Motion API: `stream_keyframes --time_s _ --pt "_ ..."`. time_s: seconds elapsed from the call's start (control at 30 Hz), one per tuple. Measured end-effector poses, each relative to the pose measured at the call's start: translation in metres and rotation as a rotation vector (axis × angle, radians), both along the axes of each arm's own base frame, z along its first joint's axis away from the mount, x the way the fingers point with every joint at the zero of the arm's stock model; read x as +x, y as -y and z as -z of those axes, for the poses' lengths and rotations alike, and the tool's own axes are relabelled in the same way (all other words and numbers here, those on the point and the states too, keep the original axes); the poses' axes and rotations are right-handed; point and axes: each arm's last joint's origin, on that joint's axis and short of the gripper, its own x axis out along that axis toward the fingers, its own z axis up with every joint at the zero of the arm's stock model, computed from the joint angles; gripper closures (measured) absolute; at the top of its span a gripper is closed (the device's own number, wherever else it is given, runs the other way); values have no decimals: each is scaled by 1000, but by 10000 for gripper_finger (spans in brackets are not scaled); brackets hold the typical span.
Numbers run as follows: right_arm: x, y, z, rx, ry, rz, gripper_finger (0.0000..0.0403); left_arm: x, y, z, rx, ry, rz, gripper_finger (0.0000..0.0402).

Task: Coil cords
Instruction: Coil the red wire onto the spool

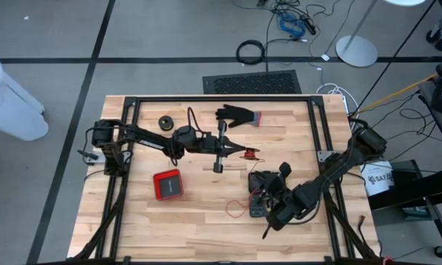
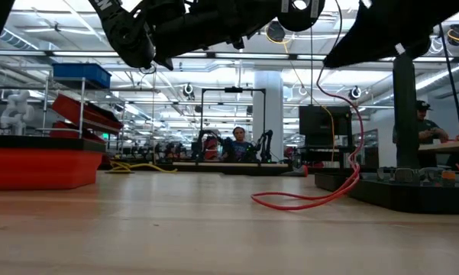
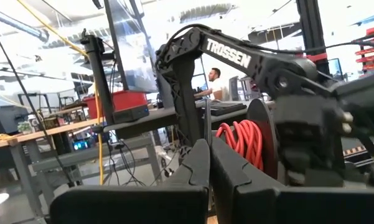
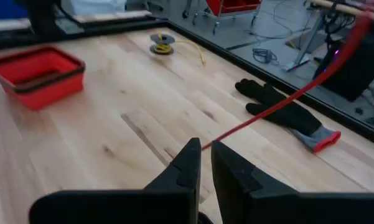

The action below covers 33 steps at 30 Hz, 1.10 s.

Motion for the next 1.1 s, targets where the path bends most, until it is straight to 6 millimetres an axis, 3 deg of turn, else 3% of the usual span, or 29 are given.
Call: stream_keyframes --time_s 0.17,0.3,0.67,1.1 --pt "5 -3 16 -43 6 25 375 0 0 0 -1 -2 4 401" --pt "7 -1 18 -65 24 43 370 0 0 0 -1 -4 4 401" --pt "11 10 19 -47 31 99 298 0 0 0 -1 -5 4 401" --pt "11 17 20 -26 47 141 319 0 0 1 -1 -7 4 401"
